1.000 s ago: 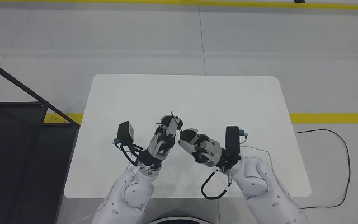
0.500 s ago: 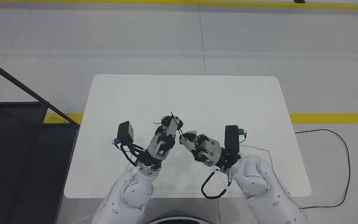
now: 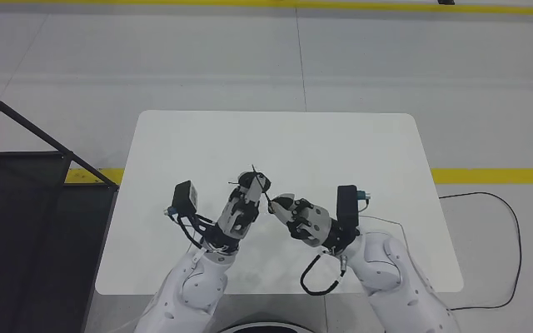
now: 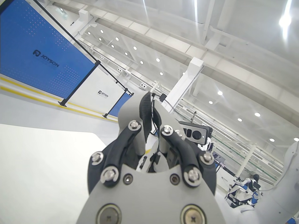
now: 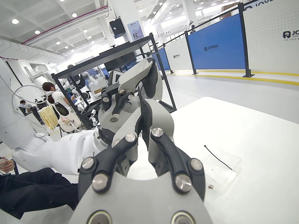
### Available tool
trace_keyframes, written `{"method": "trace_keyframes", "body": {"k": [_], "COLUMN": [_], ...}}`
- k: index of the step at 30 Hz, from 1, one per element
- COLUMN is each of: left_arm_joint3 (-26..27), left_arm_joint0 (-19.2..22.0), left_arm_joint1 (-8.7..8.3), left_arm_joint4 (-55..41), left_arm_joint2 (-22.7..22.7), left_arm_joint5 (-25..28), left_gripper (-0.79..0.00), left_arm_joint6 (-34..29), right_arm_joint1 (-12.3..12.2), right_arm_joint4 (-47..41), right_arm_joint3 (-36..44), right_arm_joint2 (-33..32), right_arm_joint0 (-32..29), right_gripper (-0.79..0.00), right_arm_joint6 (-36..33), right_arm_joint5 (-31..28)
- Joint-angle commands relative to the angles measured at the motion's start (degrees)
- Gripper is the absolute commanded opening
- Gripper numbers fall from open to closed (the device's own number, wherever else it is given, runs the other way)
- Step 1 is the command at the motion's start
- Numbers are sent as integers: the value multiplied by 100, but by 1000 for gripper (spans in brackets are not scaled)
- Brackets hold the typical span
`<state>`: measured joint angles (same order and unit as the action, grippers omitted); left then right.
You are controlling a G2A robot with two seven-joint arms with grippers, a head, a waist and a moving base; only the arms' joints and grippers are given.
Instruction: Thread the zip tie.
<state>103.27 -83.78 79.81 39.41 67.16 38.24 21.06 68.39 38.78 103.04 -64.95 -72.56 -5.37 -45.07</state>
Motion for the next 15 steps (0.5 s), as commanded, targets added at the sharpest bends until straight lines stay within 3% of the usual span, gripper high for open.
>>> {"method": "trace_keyframes", "body": {"k": [1,9,15], "left_arm_joint3": [36,84,166], "left_arm_joint0": [-41,-222,-331], "left_arm_joint1": [-10,-61,-123], "left_arm_joint4": [-18,-175,-783], "left_arm_joint2": [43,304,550], "left_arm_joint5": [42,304,597], "left_gripper": [0,0,0], "left_arm_joint6": [-22,-76,-419], "right_arm_joint1": [-6,-46,-128], "right_arm_joint4": [-16,-333,-1137], "right_arm_joint3": [13,29,-88], "right_arm_joint2": [-37,-196,-304], "right_arm_joint0": [-19,-89,-42], "right_gripper": [-785,-785,-785], "right_arm_joint6": [19,-43,-560], "right_arm_joint5": [-29,-282,-766]}}
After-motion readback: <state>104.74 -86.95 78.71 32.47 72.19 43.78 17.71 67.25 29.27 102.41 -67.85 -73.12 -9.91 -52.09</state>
